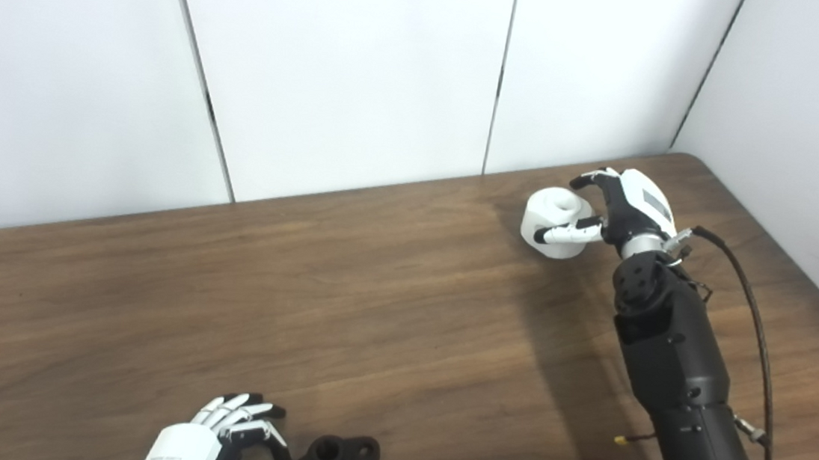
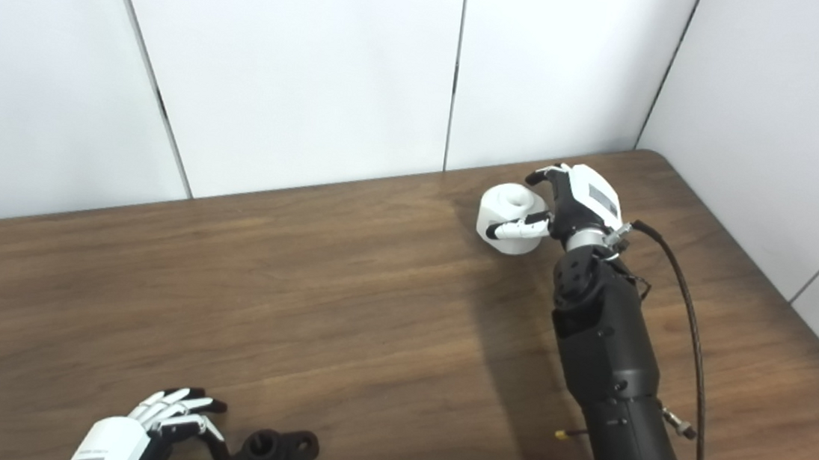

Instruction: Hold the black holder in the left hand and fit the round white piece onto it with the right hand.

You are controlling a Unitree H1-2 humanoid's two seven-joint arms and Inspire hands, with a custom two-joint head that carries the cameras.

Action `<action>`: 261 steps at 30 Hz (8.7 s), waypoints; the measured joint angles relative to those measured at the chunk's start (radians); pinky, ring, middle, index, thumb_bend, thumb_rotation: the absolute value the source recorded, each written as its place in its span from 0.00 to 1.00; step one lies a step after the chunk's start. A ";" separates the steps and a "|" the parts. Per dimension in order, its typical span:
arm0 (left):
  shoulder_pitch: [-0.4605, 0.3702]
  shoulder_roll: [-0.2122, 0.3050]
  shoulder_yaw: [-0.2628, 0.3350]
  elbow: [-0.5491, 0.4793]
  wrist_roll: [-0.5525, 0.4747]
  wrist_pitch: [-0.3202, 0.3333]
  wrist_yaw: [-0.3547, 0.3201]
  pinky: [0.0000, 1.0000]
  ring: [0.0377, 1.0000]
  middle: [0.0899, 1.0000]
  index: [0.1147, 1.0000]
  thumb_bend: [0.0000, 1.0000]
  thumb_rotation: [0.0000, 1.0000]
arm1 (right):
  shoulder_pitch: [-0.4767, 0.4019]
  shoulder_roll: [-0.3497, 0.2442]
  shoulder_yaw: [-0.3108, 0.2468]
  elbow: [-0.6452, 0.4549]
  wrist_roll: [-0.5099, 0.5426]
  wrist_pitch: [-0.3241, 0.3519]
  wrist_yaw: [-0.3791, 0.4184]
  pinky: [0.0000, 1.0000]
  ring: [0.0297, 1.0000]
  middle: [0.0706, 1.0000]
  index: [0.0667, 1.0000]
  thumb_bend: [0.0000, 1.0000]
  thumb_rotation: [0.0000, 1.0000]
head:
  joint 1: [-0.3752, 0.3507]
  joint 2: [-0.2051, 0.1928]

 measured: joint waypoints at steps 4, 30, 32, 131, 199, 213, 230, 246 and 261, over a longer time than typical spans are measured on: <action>0.000 0.000 0.001 -0.006 0.007 0.000 -0.003 0.86 0.86 0.75 0.42 0.52 0.04 | 0.000 0.000 0.000 0.005 0.001 0.000 -0.004 0.87 1.00 0.93 0.73 0.79 0.27 | 0.003 0.000; 0.004 0.000 0.007 -0.019 0.009 0.005 -0.014 0.84 0.85 0.74 0.42 0.52 0.04 | 0.000 -0.013 0.011 0.022 0.009 0.000 -0.019 0.86 0.98 0.91 0.70 0.77 0.23 | 0.000 0.002; 0.005 0.000 0.008 -0.022 0.009 0.006 -0.017 0.83 0.85 0.74 0.42 0.52 0.04 | 0.000 -0.014 0.012 0.022 0.009 0.000 -0.024 0.84 0.97 0.90 0.67 0.76 0.22 | 0.002 0.002; -0.029 -0.125 -0.071 -0.048 0.139 0.164 -0.104 0.87 0.87 0.77 0.42 0.52 0.04 | 0.399 0.088 0.342 -0.963 -0.056 -0.040 0.562 0.95 0.97 0.86 0.45 0.52 0.14 | 0.337 0.195; -0.059 -0.162 -0.115 -0.029 0.176 0.208 -0.111 0.87 0.87 0.77 0.42 0.52 0.04 | 0.407 0.125 0.421 -0.879 -0.105 -0.106 0.497 1.00 0.99 0.87 0.45 0.52 0.15 | 0.330 0.190; -0.059 -0.159 -0.114 -0.037 0.176 0.209 -0.125 0.87 0.87 0.78 0.42 0.52 0.04 | 0.416 0.098 0.431 -0.884 -0.142 -0.125 0.586 1.00 1.00 0.89 0.69 0.92 0.26 | 0.330 0.192; -0.061 -0.159 -0.115 -0.037 0.176 0.210 -0.126 0.87 0.87 0.76 0.42 0.52 0.05 | 0.404 0.110 0.389 -0.883 -0.166 -0.121 0.651 1.00 1.00 0.91 0.71 1.00 0.38 | 0.336 0.189; -0.059 -0.161 -0.116 -0.061 0.217 0.211 -0.147 0.82 0.84 0.75 0.58 0.82 0.13 | 0.373 0.119 0.362 -0.880 -0.166 -0.117 0.669 1.00 1.00 0.91 0.74 1.00 0.41 | 0.351 0.193; -0.063 -0.143 -0.081 -0.191 0.225 0.246 -0.407 0.86 0.89 0.83 0.79 1.00 0.32 | 0.305 0.081 0.304 -0.858 -0.150 -0.117 0.678 1.00 1.00 0.92 0.75 1.00 0.49 | 0.359 0.189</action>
